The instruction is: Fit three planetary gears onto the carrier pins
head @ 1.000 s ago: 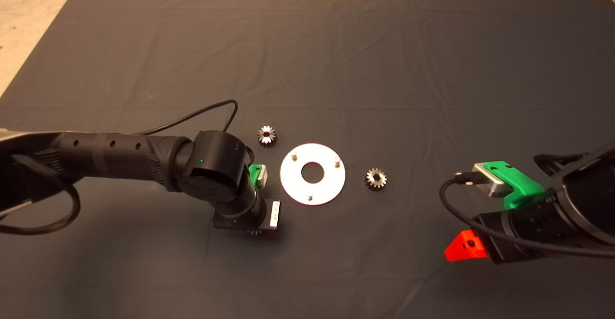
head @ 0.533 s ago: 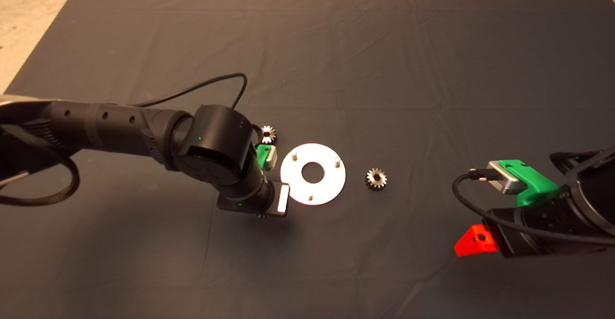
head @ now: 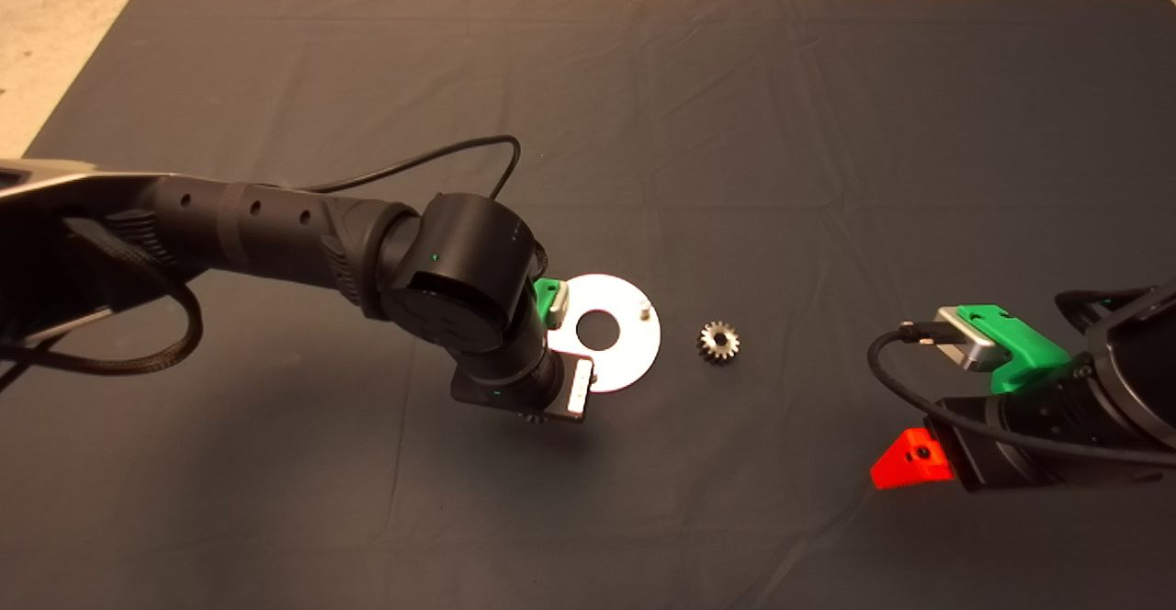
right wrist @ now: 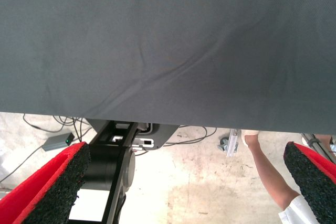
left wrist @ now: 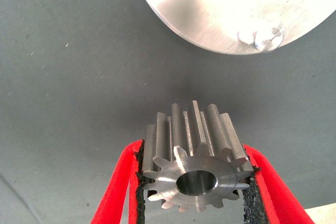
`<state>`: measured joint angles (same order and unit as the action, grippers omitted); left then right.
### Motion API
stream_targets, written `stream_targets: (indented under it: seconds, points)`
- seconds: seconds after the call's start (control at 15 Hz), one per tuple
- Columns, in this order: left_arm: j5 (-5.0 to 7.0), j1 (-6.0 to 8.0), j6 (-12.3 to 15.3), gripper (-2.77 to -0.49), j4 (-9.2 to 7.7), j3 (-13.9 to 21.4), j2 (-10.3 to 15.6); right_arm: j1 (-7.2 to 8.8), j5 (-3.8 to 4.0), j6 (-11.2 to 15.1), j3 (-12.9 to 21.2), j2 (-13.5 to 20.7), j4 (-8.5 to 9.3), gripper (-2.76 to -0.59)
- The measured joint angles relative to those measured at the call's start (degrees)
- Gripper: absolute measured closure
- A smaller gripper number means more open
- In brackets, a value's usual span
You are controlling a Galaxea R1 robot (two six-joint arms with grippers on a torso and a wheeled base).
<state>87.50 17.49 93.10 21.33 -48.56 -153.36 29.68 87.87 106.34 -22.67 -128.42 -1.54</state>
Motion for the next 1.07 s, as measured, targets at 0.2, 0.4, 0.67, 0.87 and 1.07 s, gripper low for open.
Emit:
stream_targets:
  seconds: [0.2, 0.4, 0.67, 0.87, 1.07]
  points:
    - [-0.02, 0.0, 0.37, -0.88, -0.62, -1.83, -0.48, 0.01, 0.0, 0.0, 0.0, 0.02, 0.0, -2.76]
    - [0.01, 0.0, 3.74, -0.88, -0.75, -3.73, -1.8, 0.0, 0.0, 0.0, 0.0, 0.05, 0.0, -2.76]
    - [-0.02, 0.83, 8.43, -0.88, -0.97, -4.86, -2.96, 0.0, 0.02, 0.0, 0.0, 0.02, 0.0, -2.76]
    - [-0.02, 1.55, 10.29, -0.88, -1.0, -5.35, -3.29, 0.0, 0.0, 0.0, 0.0, 0.05, 0.0, -2.76]
    - [-0.02, 1.6, 11.14, -0.88, -1.18, -6.22, -3.62, 0.0, 0.0, 0.0, 0.0, 0.05, 0.02, -2.76]
